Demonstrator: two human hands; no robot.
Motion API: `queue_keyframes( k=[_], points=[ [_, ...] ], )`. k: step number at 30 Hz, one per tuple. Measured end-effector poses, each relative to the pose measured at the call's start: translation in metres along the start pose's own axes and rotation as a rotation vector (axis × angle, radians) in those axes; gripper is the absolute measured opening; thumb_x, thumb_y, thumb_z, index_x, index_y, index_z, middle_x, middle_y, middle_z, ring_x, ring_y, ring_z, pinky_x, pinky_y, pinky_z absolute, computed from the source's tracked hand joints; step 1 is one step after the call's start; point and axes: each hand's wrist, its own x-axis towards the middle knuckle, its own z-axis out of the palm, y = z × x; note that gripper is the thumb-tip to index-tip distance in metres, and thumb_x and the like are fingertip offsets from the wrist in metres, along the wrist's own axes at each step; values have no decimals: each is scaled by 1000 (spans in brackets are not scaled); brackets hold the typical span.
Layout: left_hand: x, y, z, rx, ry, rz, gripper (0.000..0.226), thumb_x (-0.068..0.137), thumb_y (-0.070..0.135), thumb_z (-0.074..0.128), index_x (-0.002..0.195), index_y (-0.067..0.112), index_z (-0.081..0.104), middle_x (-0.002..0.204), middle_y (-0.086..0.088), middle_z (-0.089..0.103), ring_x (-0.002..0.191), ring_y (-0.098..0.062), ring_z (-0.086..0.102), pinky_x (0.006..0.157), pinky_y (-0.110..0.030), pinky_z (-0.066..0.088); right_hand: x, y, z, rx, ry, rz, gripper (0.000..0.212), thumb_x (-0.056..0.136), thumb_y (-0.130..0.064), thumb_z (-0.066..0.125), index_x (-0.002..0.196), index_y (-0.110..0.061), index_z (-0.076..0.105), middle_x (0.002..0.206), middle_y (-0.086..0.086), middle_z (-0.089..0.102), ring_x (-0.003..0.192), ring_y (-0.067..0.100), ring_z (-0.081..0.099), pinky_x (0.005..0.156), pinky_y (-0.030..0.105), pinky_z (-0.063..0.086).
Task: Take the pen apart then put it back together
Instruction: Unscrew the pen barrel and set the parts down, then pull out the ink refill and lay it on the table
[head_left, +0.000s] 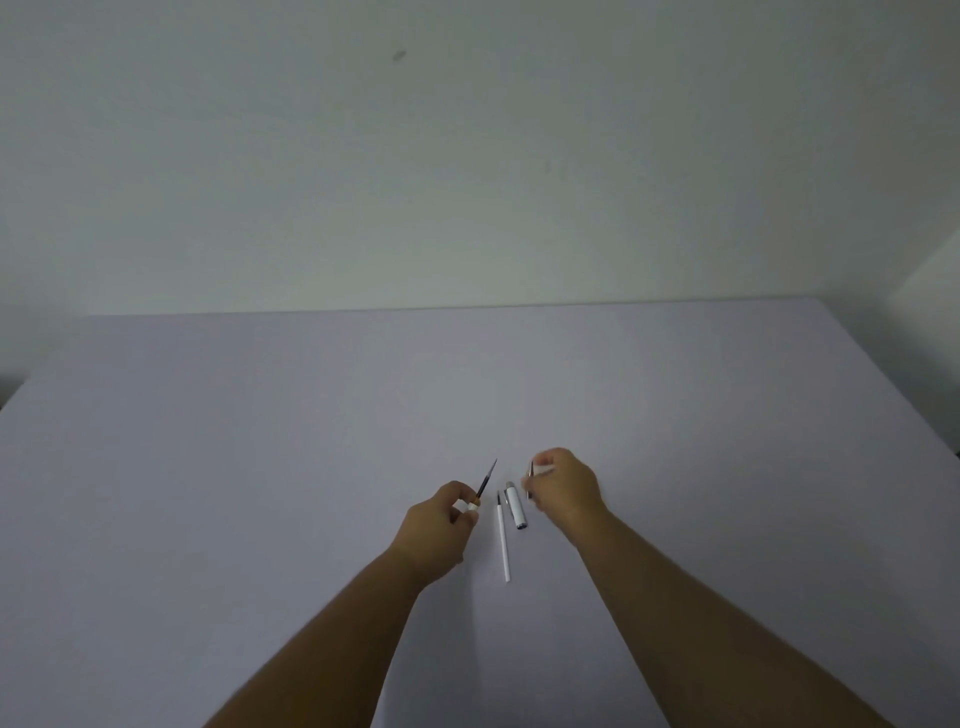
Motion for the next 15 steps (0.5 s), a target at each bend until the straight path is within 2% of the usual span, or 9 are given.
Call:
queue_keyframes(
  k=[2, 5, 7, 15],
  points=[
    [1, -2, 4, -7, -7, -8, 10, 94, 29, 47, 99, 27, 55, 75, 0, 58, 60, -16, 58, 37, -11, 40, -1, 16, 6, -270, -6, -42, 21, 82, -8, 57, 102, -8, 63, 104, 12, 68, 98, 29, 63, 78, 29, 47],
    [4, -6, 10, 1, -19, -12, 9, 94, 30, 48, 98, 28, 55, 79, -2, 59, 61, -15, 57, 43, -14, 45, -2, 26, 12, -424, -10, -94, 18, 83, -9, 53, 94, -7, 67, 102, 14, 69, 98, 30, 62, 80, 31, 49],
    [5, -10, 12, 3, -23, -10, 9, 94, 30, 48, 98, 28, 56, 79, -4, 60, 62, -15, 57, 46, -16, 48, -1, 29, 13, -470, -7, -107, 18, 84, -9, 51, 91, -6, 68, 99, 14, 69, 97, 31, 63, 79, 31, 49],
    [5, -12, 16, -3, -30, -11, 8, 93, 29, 48, 96, 30, 56, 71, -1, 57, 55, -13, 56, 37, -11, 41, -6, 31, 10, -419, 2, -120, 20, 87, -13, 52, 95, -5, 68, 102, 15, 69, 97, 30, 62, 84, 35, 51]
  ],
)
